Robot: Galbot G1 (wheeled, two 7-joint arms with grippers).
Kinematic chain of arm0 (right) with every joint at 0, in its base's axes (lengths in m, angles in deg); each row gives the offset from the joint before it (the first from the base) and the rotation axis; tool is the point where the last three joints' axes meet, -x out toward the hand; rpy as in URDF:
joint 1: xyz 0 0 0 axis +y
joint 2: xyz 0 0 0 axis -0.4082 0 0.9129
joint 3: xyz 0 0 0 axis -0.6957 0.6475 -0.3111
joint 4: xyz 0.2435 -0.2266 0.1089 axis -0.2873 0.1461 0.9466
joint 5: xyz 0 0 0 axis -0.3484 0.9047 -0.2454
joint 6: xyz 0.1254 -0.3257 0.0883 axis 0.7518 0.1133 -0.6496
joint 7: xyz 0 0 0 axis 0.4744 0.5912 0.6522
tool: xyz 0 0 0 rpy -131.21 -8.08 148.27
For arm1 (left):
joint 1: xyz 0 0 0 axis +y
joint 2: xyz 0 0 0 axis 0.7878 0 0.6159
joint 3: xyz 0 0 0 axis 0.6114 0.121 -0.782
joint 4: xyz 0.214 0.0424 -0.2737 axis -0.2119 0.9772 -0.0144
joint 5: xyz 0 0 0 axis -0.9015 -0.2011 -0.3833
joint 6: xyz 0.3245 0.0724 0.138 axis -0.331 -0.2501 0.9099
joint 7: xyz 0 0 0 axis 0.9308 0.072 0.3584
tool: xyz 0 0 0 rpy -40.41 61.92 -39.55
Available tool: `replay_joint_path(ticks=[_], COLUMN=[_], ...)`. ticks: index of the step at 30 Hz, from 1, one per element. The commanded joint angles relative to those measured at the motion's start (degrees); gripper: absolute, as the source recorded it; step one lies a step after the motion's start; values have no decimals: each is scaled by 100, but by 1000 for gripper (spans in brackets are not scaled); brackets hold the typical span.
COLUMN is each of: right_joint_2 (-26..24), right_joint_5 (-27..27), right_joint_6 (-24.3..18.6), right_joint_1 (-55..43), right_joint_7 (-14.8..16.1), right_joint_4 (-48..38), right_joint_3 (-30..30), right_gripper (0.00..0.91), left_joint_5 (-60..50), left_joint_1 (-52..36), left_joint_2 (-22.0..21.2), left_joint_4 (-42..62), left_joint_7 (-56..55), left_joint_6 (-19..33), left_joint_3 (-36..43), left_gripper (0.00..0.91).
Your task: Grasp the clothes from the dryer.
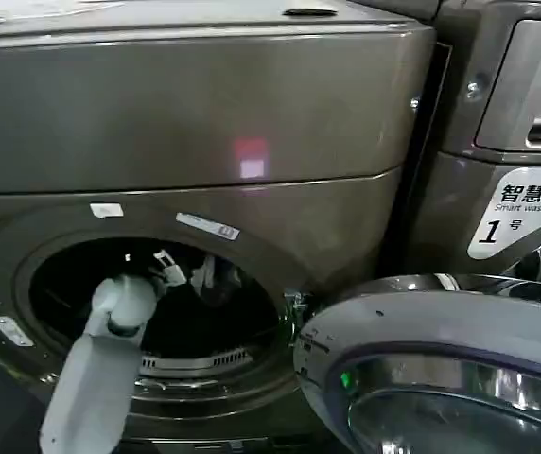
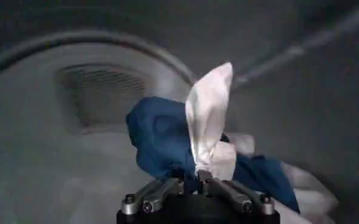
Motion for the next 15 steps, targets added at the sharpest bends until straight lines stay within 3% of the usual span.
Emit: replay_joint_path(ticks=[1,15], right_joint_2=[-7,-43], right_joint_5=[-12,-226], right_joint_6=[-44,-212], right_joint_1=[13,49], right_joint_7=[26,-2], right_joint_4=[30,164], right_joint_3=[27,172], right_gripper=[907,907], left_joint_5=[1263,3102], left_joint_1=[357,1179], left_joint_2=[-1044,-1585], left_joint_4=[-400,-1024], left_joint_7=[-2926,-4618], left_joint_6=[-1506,-1674], left_joint_3=[-254,-527], left_gripper=[0,0])
